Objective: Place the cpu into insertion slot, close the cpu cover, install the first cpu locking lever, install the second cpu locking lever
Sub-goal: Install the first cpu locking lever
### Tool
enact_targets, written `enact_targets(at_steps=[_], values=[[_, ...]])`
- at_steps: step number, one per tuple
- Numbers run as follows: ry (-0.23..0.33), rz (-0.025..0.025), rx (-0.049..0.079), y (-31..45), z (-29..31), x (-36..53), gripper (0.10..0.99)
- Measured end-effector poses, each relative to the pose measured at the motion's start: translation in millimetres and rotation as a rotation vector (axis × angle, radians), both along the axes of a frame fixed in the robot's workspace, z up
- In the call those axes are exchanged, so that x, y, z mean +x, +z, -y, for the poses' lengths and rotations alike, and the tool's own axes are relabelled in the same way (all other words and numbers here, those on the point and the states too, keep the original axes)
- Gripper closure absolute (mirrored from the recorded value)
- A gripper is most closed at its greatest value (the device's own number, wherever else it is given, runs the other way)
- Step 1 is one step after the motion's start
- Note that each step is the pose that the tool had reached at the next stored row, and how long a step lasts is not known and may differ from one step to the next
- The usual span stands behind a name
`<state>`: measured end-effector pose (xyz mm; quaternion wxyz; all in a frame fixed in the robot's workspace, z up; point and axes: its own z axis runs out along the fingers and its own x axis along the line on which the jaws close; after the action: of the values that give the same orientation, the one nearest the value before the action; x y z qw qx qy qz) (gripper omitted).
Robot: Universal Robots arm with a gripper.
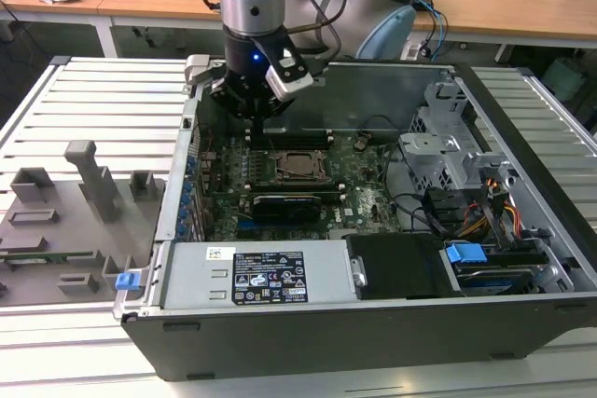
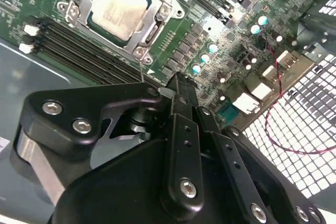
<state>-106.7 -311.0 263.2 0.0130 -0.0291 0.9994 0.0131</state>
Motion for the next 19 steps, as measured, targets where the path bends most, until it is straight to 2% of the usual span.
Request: enact_targets(at_steps=[4, 10, 13, 19], values=[[0.0, 0.0, 0.0, -1.5, -5.3, -1.4, 0.98], [0.001, 0.0001, 0.0, -3.2, -17.0, -3.1, 0.98], [0.001, 0.0001, 0.0, -3.5, -21.1, -3.6, 0.98], [0.001, 0.0002, 0.0, -3.7, -22.6, -1.8, 0.98]])
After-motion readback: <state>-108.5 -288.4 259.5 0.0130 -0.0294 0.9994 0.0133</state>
